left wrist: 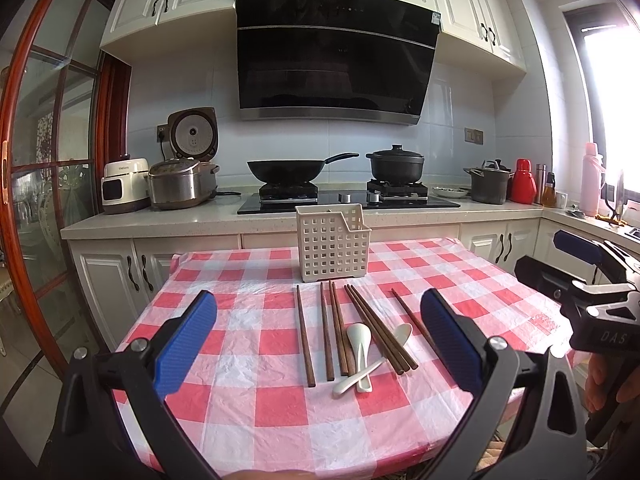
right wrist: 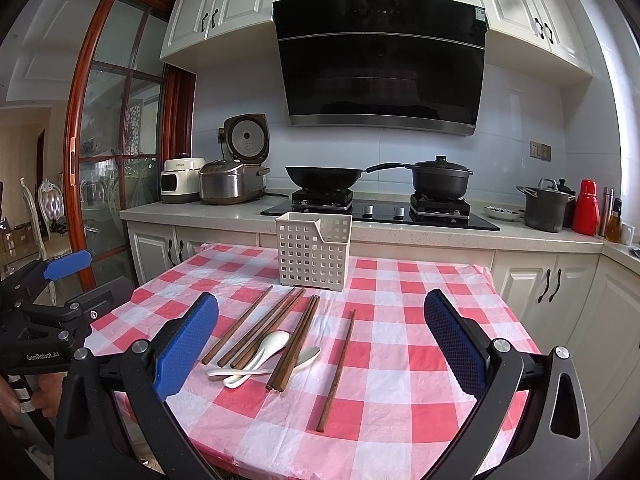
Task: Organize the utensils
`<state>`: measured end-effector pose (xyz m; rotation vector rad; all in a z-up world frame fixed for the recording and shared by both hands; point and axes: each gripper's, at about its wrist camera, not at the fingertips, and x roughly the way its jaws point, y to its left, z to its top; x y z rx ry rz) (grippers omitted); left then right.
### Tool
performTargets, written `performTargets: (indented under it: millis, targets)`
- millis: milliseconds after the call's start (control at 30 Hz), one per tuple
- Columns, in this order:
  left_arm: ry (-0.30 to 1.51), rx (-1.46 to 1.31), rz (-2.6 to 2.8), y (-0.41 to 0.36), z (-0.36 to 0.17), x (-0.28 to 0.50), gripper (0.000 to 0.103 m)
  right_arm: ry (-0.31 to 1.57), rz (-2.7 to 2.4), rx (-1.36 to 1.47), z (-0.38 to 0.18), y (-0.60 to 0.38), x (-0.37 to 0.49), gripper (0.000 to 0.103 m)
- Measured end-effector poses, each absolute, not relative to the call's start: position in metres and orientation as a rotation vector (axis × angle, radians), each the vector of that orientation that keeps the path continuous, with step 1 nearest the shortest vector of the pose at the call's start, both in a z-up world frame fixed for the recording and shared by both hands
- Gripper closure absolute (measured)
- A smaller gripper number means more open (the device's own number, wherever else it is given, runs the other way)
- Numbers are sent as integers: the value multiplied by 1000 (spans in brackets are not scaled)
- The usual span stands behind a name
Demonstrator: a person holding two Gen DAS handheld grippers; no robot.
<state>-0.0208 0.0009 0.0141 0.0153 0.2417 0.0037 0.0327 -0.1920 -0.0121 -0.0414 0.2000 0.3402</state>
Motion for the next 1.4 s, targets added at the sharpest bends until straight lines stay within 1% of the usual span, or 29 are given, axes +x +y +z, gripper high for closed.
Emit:
performTargets:
  millis: [1400]
  targets:
    - [221,13,7,2,16,-24,5,193,348,-35,-12,-192,30,7]
